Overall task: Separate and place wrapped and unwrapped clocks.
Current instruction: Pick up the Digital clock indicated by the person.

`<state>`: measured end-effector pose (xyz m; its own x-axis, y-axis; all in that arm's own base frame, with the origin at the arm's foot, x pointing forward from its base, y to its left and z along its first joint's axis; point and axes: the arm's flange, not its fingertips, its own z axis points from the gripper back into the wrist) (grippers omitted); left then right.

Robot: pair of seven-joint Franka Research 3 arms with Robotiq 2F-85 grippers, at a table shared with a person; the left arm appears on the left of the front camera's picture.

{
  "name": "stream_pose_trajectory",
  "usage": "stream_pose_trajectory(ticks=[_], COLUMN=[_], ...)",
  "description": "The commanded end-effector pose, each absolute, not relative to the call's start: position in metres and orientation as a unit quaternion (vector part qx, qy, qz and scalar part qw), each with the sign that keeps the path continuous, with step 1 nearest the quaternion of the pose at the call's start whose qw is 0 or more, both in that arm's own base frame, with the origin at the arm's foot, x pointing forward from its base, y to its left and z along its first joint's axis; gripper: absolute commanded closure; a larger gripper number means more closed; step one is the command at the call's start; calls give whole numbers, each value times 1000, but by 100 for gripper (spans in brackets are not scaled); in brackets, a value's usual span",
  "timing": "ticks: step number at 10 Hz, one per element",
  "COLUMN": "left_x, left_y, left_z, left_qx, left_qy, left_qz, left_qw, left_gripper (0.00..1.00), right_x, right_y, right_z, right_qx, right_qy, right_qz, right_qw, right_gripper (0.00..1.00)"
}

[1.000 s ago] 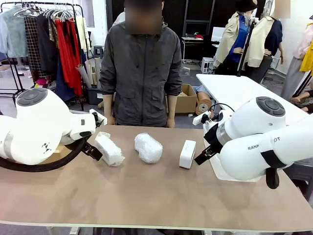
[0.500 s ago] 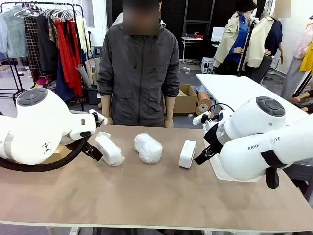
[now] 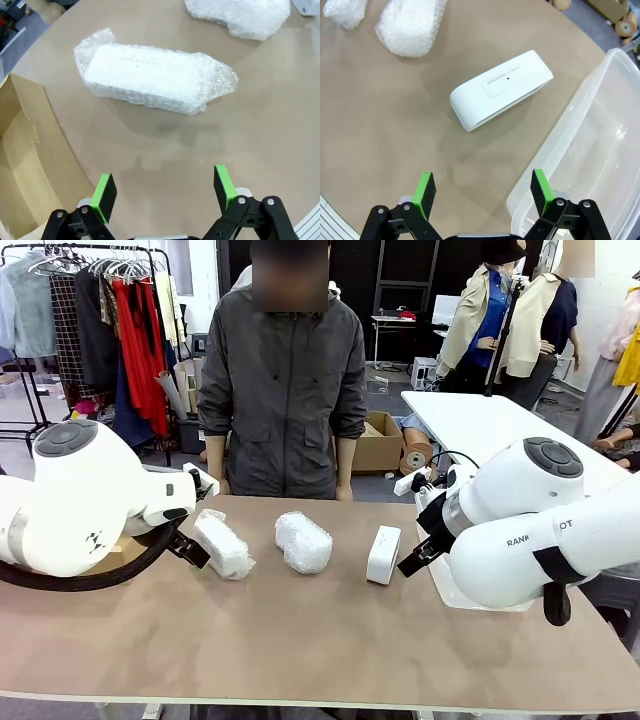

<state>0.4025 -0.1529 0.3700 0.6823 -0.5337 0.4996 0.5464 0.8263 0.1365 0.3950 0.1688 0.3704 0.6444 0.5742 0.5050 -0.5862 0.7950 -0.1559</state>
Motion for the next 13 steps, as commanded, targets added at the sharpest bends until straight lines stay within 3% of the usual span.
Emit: stream_pose_trajectory(ticks=[1,8,13], left_x=[403,402,392], left_y=[-152,-153,-157], left_z=[370,370,433], left_qx=[-12,-12,-58], left_qy=[-269,-269,-184], left_qz=[-294,-294,-395], left_qw=[917,917,898], left_gripper=[0,0,0], right_x=[395,395,399], right_y=[169,169,188], right_z=[370,370,395], right_qx=[11,11,89], right_qy=[-275,-275,-232], right_qz=[320,320,367], right_qw=[907,907,897], right_gripper=[0,0,0])
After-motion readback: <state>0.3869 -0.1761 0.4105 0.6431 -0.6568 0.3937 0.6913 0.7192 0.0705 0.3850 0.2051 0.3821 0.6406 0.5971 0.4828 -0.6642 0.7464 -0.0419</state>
